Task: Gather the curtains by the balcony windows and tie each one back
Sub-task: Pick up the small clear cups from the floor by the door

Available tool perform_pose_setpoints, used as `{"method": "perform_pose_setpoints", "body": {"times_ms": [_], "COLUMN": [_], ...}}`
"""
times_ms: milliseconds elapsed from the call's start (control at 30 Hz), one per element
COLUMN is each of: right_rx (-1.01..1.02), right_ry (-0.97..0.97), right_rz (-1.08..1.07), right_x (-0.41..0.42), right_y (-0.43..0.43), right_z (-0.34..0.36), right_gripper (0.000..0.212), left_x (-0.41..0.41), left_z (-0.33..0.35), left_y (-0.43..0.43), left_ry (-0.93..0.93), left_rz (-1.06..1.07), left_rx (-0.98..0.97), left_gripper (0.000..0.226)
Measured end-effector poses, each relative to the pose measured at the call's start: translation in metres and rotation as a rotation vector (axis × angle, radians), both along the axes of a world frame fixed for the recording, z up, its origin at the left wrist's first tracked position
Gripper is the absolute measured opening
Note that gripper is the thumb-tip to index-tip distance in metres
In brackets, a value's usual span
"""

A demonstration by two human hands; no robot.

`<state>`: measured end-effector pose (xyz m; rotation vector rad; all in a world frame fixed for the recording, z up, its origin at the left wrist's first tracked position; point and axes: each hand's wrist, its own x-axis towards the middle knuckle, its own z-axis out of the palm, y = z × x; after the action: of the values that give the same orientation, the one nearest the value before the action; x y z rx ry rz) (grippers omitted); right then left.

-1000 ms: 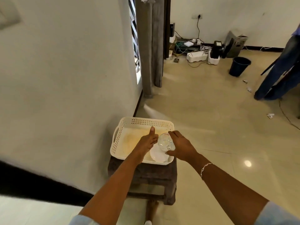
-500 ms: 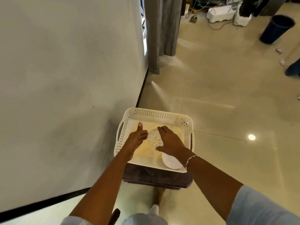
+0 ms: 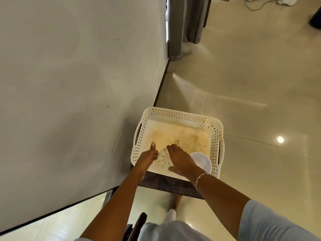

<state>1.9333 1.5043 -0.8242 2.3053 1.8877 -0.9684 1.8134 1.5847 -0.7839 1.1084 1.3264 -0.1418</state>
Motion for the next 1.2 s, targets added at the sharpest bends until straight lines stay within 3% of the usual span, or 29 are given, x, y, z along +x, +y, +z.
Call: {"method": "perform_pose_setpoints", "body": {"times_ms": [333, 567, 700, 800, 867, 1100, 1200], "right_rx": [0.013, 0.120, 0.151, 0.126, 0.116, 0.137, 0.163], "right_ry": [-0.047, -0.135, -0.184, -0.195, -0.201, -0.240, -0.257], "right_rz": [0.047, 0.011, -0.031, -0.043, -0.040, 0.068, 0.148], "right_x": [-0.005, 0.023, 0.034, 0.034, 0.034, 0.029, 0.021], "right_y": [-0.004, -0.023, -0.037, -0.044, -0.048, -0.046, -0.050], "right_z": [-0.007, 0.013, 0.026, 0.033, 0.040, 0.069, 0.080], "right_gripper": [0.083, 0.082, 0.083, 0.084, 0.085, 0.085, 0.085], "left_x": [0.000, 0.008, 0.023, 0.025, 0.025, 0.003, -0.015], "left_z": [-0.015, -0.021, -0.019, -0.014, -0.010, 0.008, 0.012], "left_y": [-0.004, -0.010, -0.011, -0.014, -0.017, -0.038, -0.051], "left_ry": [0.113, 0.300, 0.345, 0.342, 0.342, 0.376, 0.412], "left_rz": [-0.145, -0.730, -0.946, -1.009, -1.000, -0.929, -0.871], "left_rx": [0.051, 0.720, 0.866, 0.890, 0.906, 0.937, 0.959], "left_gripper": [0.066, 0.063, 0.073, 0.119, 0.131, 0.130, 0.103]}}
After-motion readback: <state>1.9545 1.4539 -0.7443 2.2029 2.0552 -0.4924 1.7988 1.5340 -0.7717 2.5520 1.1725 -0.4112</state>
